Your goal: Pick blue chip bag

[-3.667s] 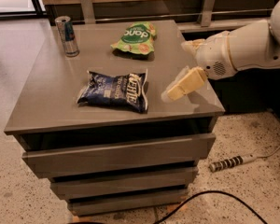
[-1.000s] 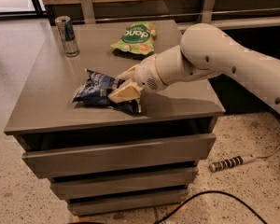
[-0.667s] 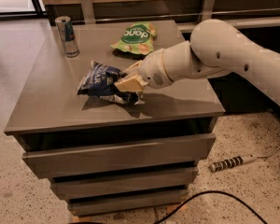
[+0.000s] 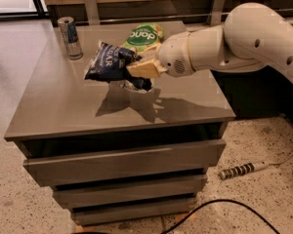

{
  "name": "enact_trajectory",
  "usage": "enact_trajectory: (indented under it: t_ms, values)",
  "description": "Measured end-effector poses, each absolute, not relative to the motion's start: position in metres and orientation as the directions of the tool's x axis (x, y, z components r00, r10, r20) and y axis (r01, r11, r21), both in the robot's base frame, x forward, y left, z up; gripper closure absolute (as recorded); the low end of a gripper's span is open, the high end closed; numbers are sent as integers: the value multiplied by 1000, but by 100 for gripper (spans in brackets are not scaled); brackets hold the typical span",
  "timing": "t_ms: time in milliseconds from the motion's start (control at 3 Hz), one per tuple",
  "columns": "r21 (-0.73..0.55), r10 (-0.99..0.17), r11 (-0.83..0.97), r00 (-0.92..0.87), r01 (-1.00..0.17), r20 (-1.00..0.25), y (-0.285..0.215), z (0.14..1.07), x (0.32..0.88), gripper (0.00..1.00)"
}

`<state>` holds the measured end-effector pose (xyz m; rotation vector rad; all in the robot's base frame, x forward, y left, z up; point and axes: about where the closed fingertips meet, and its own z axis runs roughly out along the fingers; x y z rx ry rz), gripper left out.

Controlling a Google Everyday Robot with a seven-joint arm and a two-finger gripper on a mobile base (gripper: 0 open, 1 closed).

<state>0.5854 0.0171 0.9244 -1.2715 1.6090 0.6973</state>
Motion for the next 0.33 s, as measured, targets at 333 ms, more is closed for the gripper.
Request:
enact_trajectory:
  t_ms: [333]
  values:
    - [-113, -414, 300, -23, -947, -910, 17, 924, 585, 100]
